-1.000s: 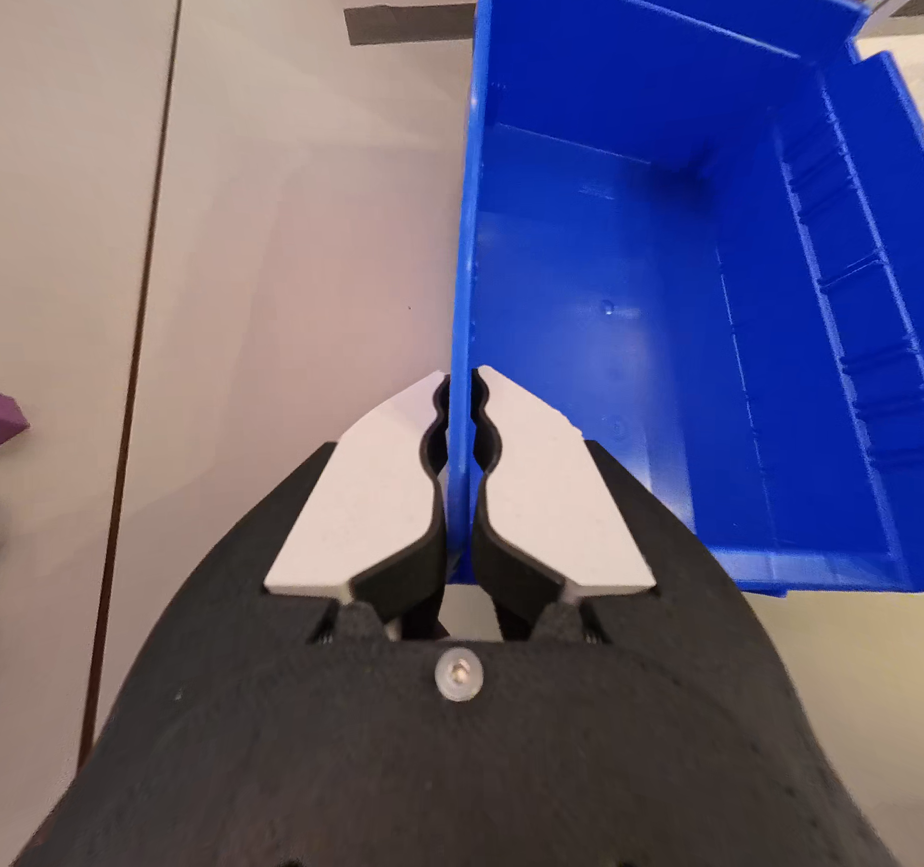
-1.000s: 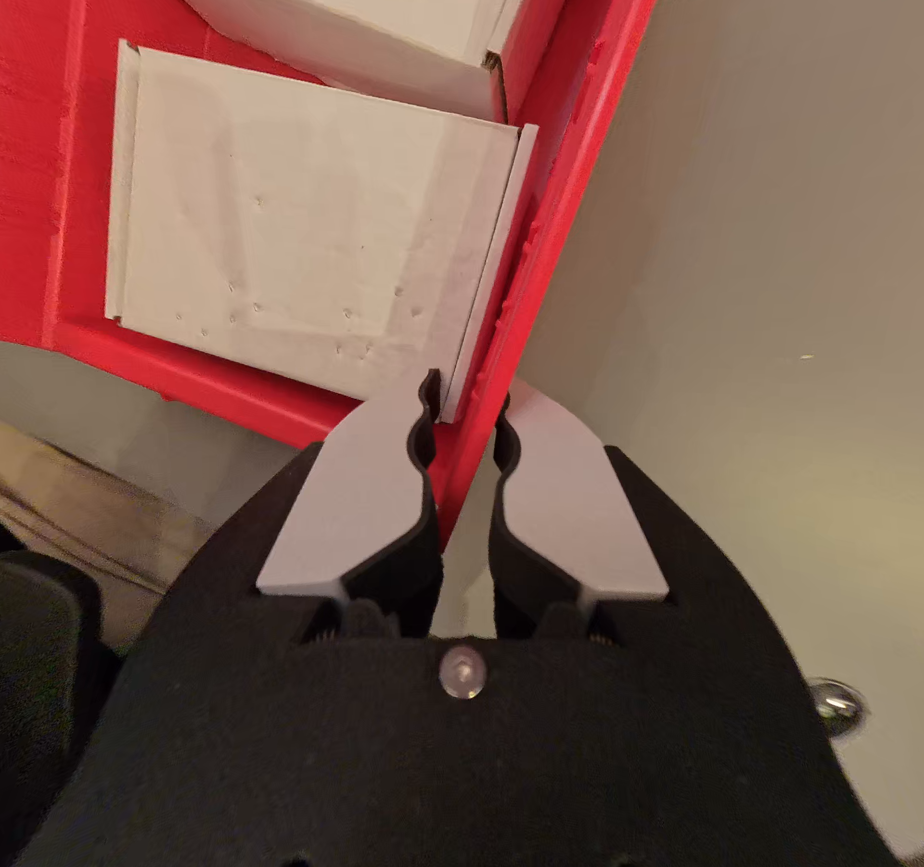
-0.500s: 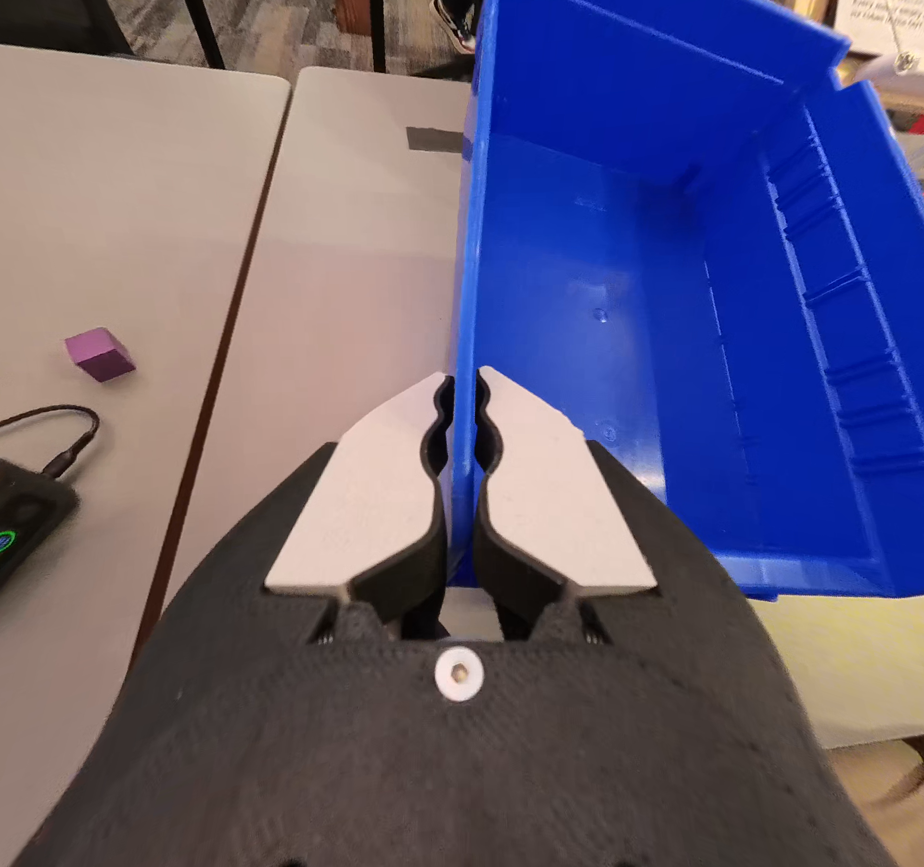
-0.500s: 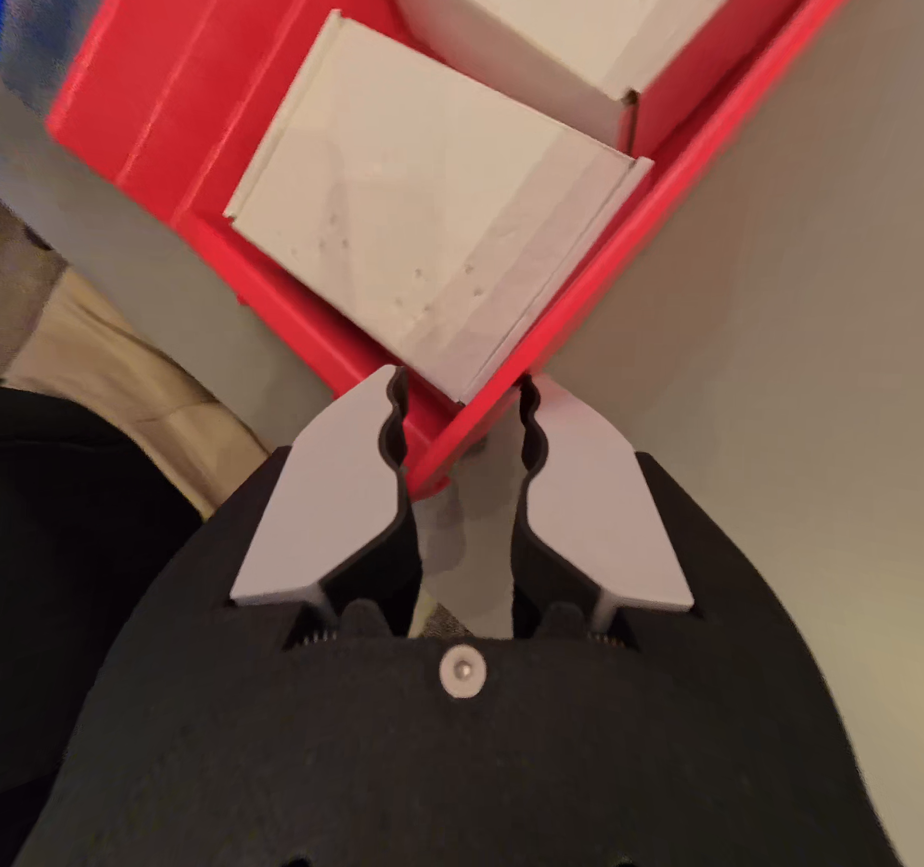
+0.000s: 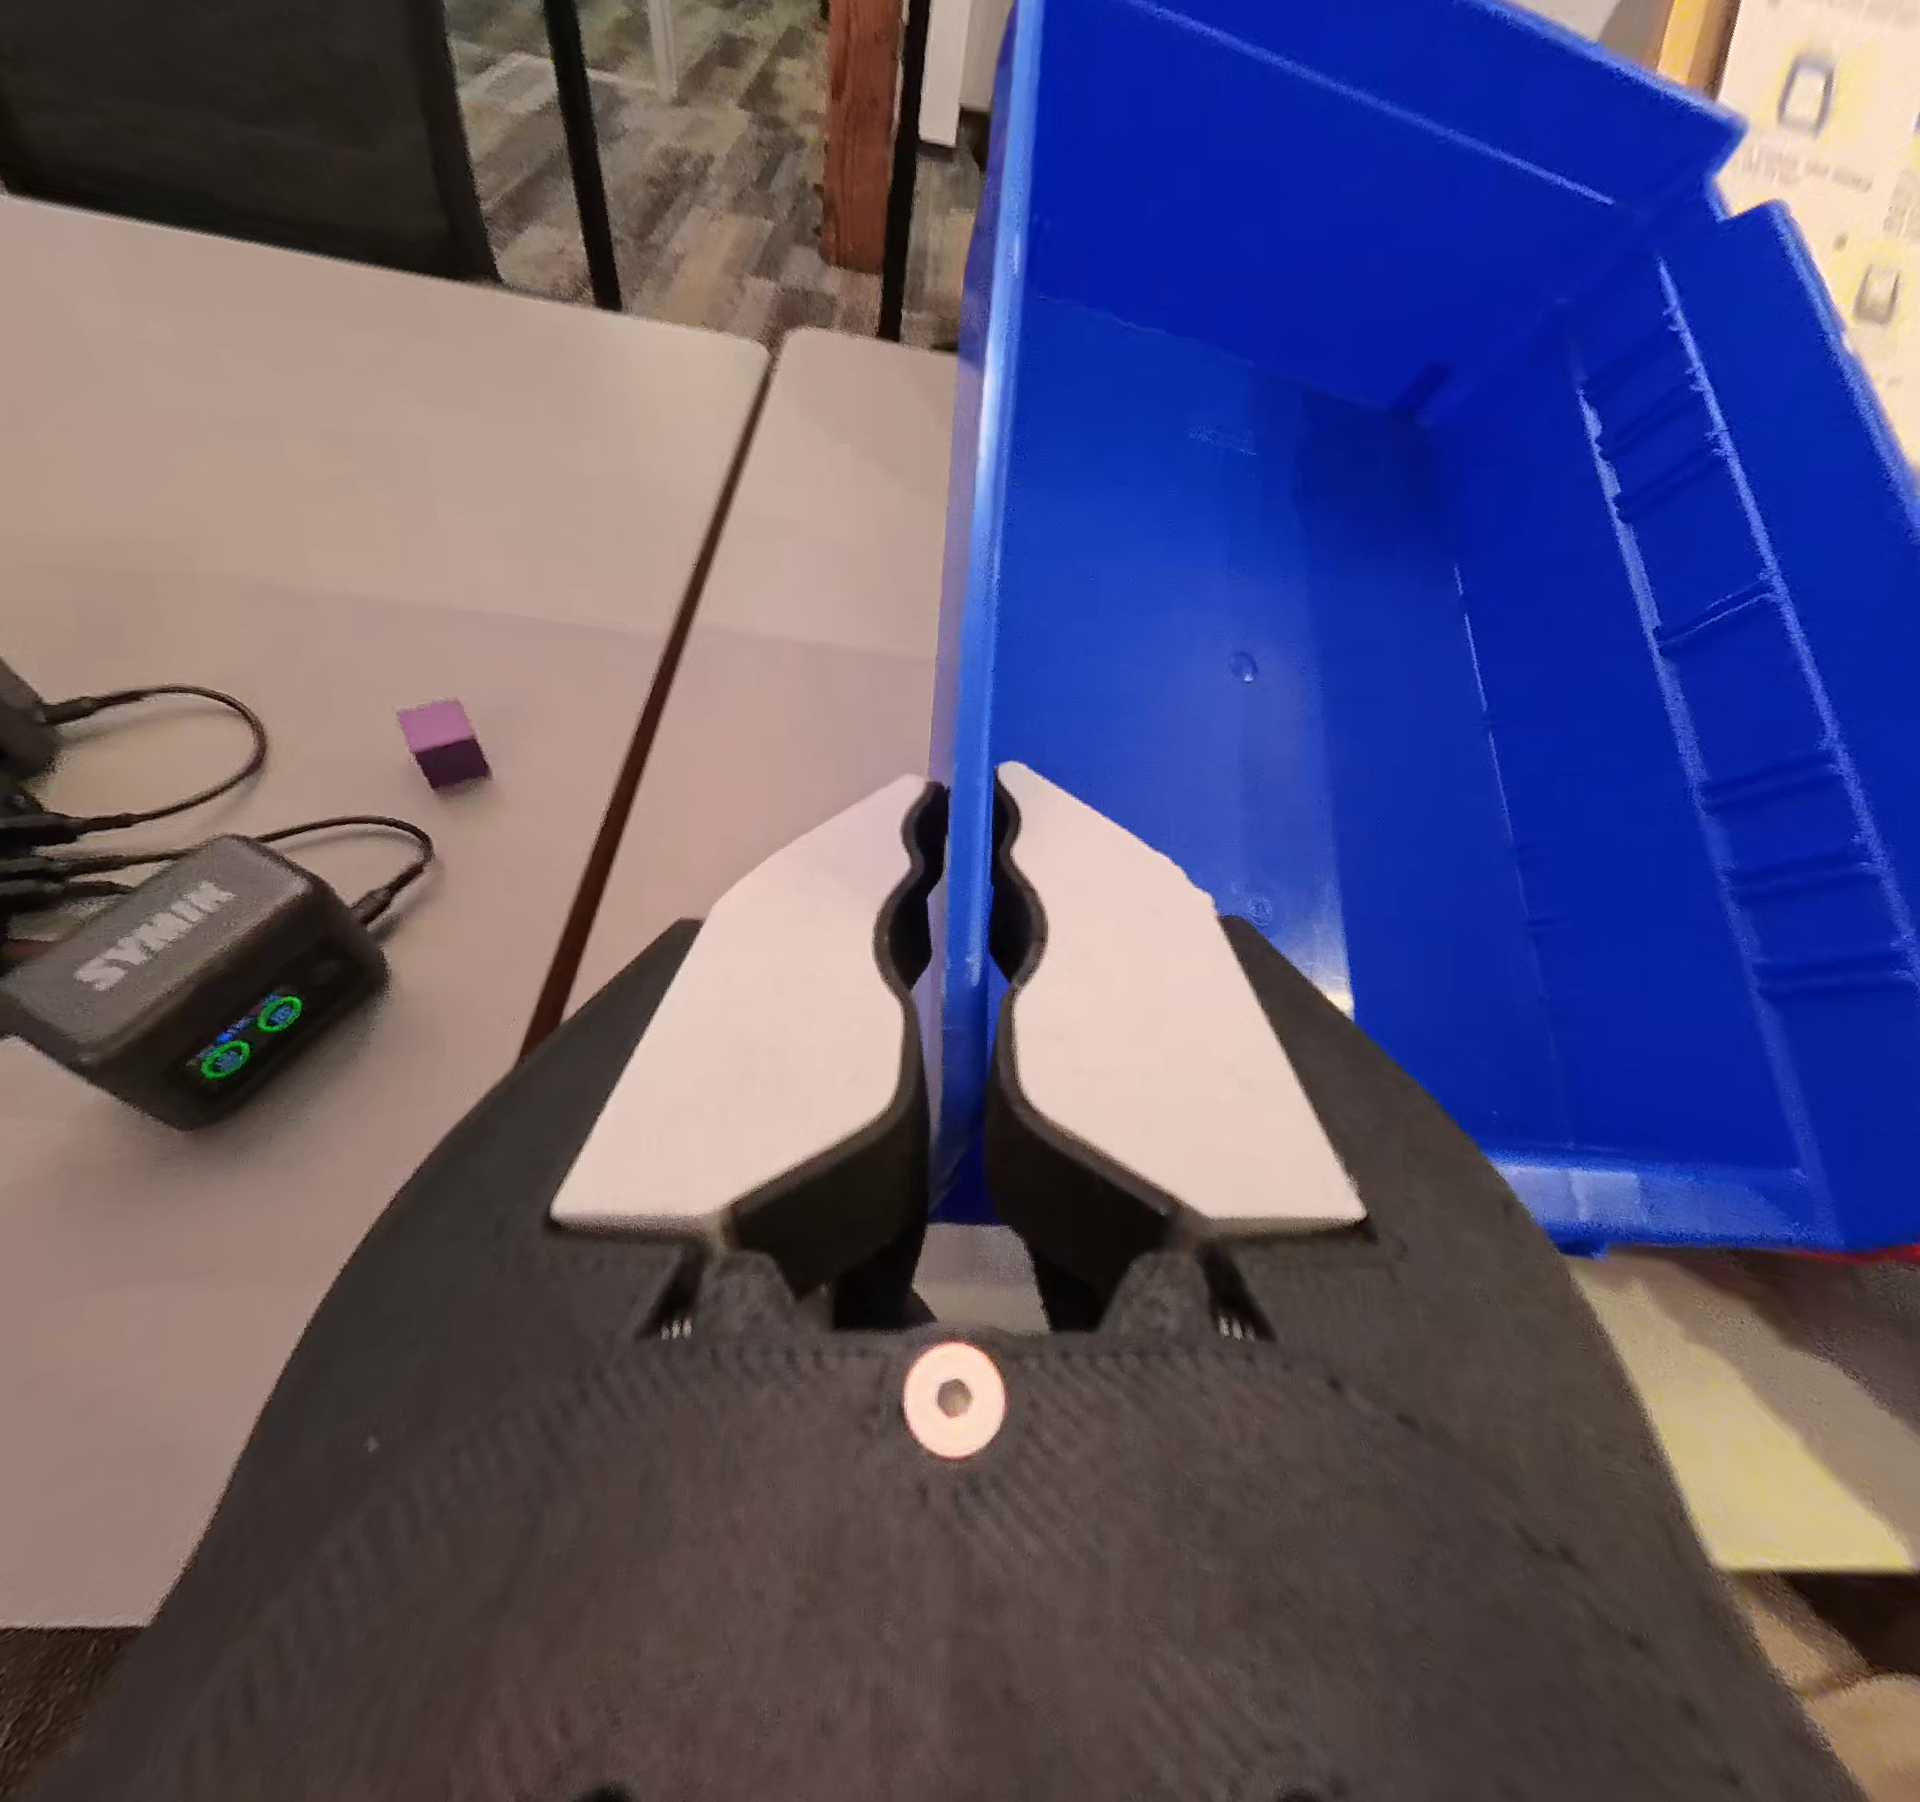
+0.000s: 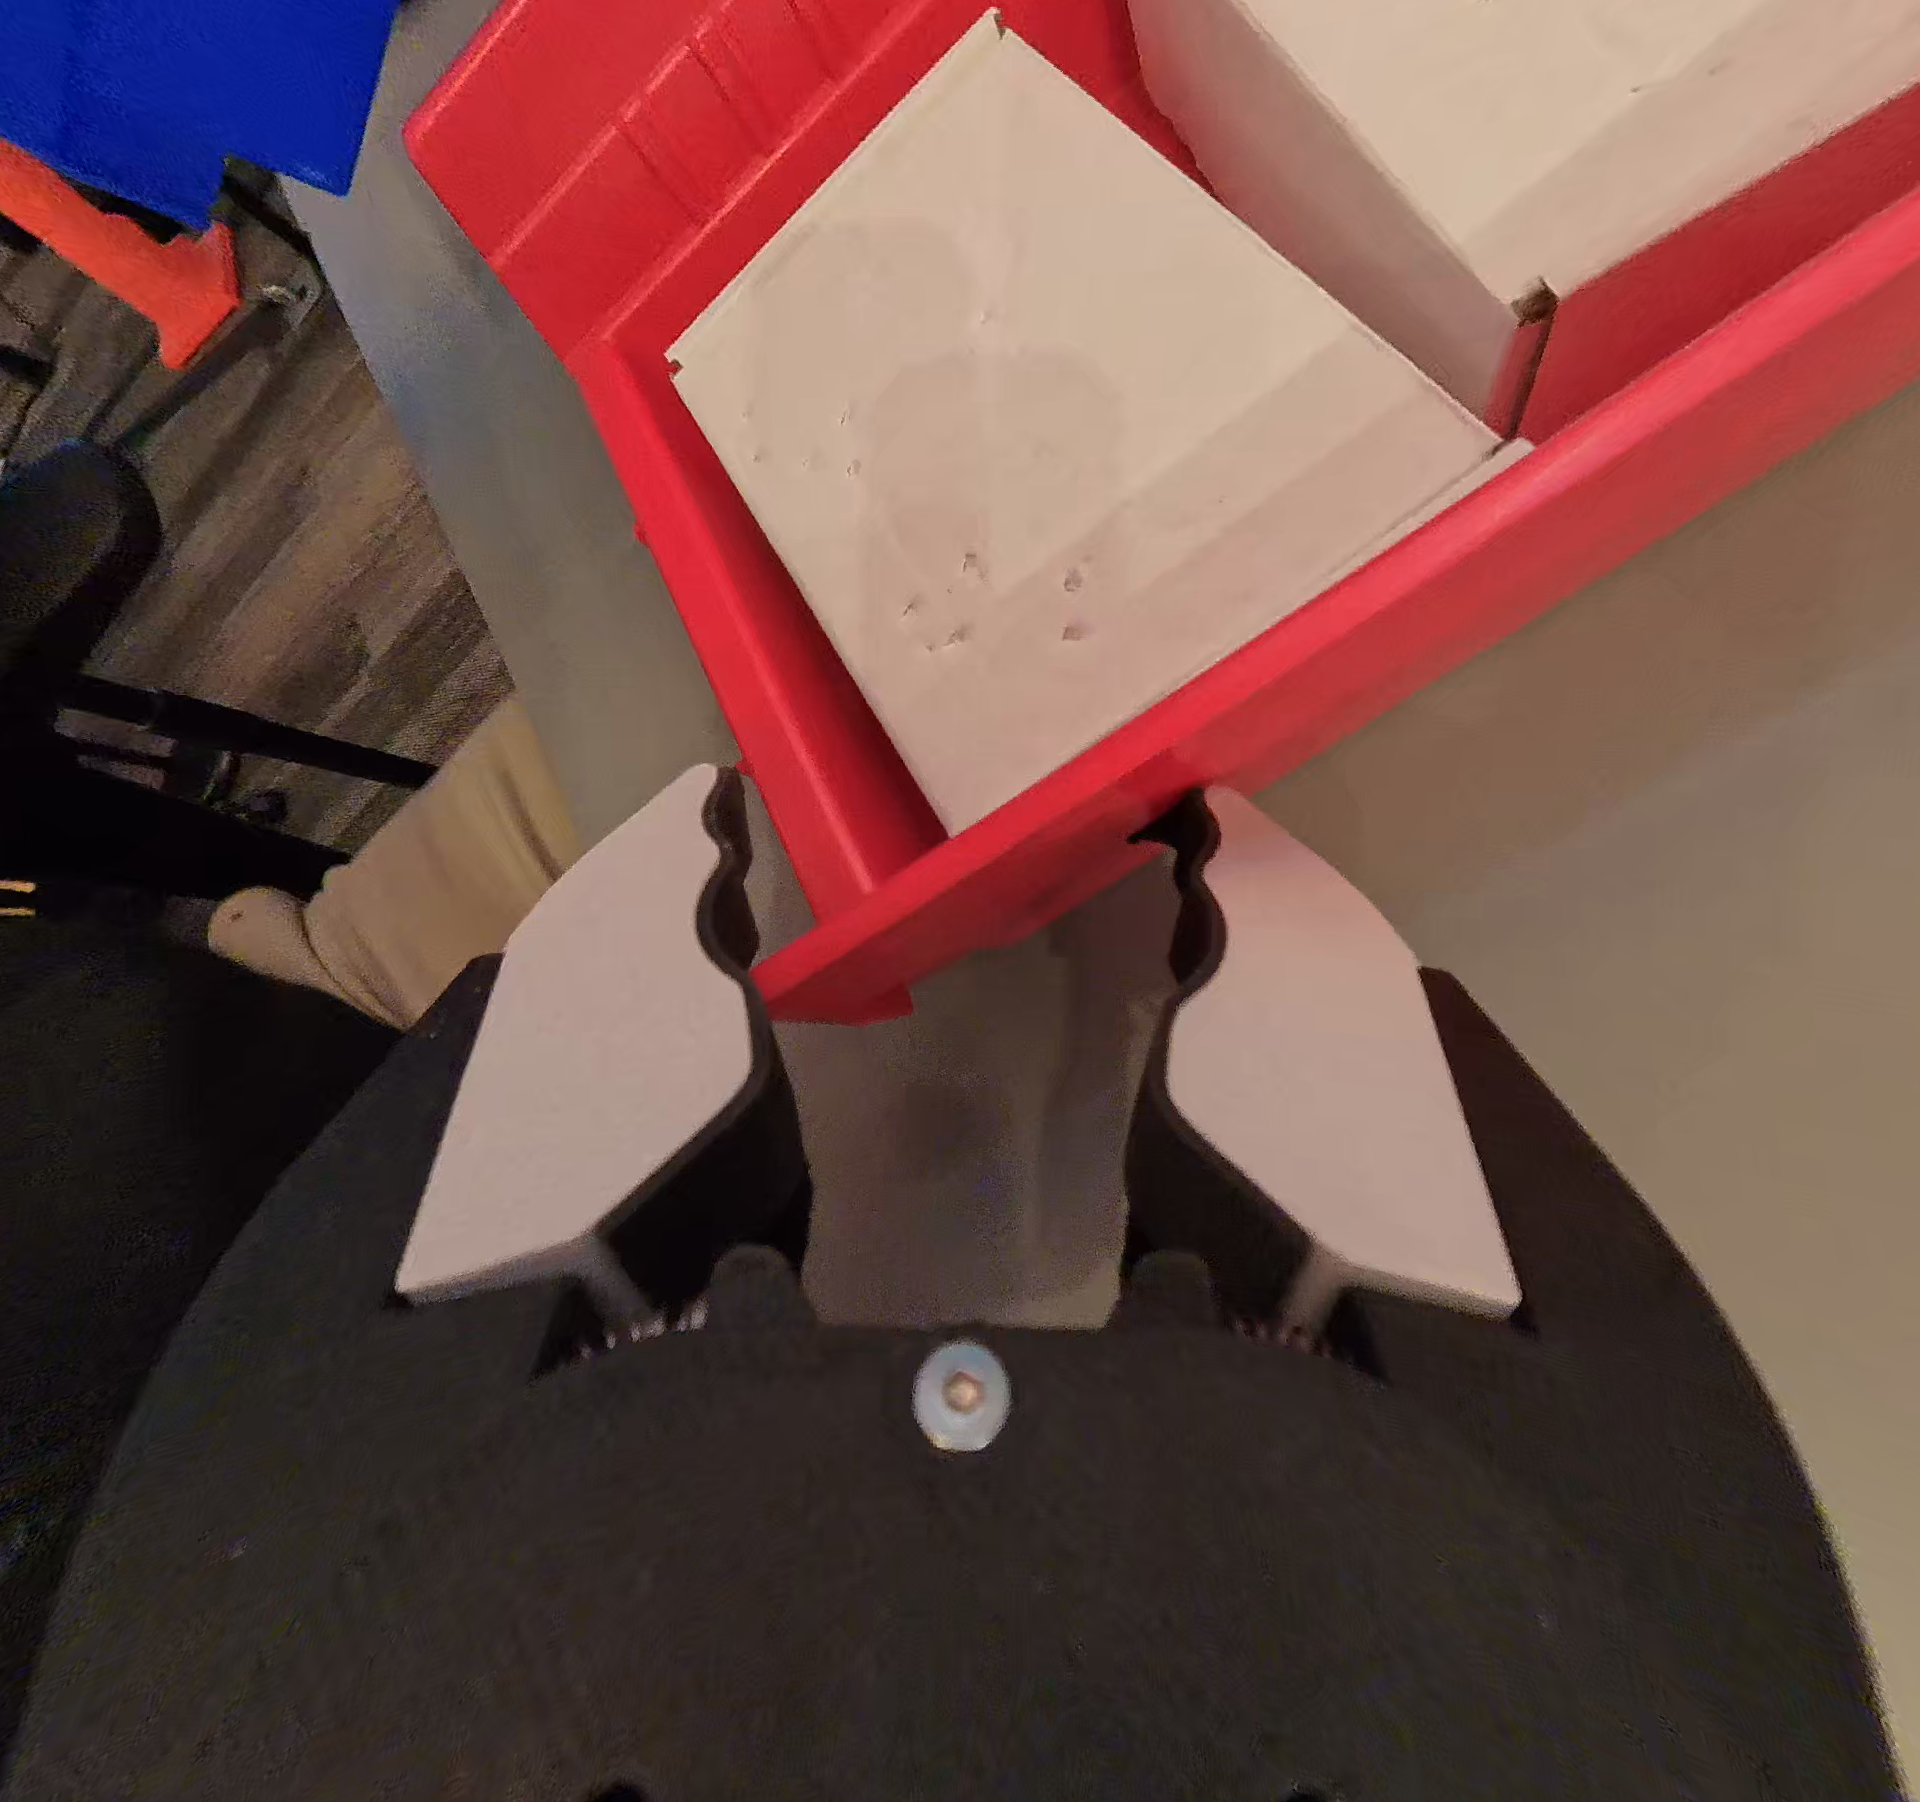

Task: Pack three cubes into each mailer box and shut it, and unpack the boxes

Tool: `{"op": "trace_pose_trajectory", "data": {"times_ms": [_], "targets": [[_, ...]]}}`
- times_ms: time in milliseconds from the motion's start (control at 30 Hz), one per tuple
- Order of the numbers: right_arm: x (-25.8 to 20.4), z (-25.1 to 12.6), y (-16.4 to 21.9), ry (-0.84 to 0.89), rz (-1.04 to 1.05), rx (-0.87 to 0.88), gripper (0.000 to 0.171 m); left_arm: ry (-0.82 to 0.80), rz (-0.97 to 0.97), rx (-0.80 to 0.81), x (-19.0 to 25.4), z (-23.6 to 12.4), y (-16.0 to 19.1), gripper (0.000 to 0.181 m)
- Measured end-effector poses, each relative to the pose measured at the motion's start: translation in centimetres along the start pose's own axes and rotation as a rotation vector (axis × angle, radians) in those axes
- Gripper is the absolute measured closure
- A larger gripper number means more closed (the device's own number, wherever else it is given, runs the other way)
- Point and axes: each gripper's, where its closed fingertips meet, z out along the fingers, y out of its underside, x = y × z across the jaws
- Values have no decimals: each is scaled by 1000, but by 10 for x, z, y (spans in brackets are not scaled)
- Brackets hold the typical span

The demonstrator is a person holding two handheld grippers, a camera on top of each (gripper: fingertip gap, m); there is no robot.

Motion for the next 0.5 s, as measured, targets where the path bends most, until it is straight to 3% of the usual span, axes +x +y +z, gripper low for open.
{"op": "trace_pose_trajectory", "data": {"times_ms": [33, 200, 333, 400, 500], "targets": [[-5, 10, -7, -14, -17, -7, 91, -11, -5, 23, -3, -4, -7, 175], [-27, 61, -42, -142, -24, -29, 88, -28, -9, 98, -4, -22, -32, 175], [-51, 93, -60, -305, 43, -46, 68, -13, 3, 122, 15, -25, -43, 175], [-51, 85, -67, -311, 36, -11, 67, 23, 13, 130, 36, -23, -49, 175], [-40, 42, -79, -284, 22, 81, 68, 118, 37, 133, 80, -10, -55, 175]]}}
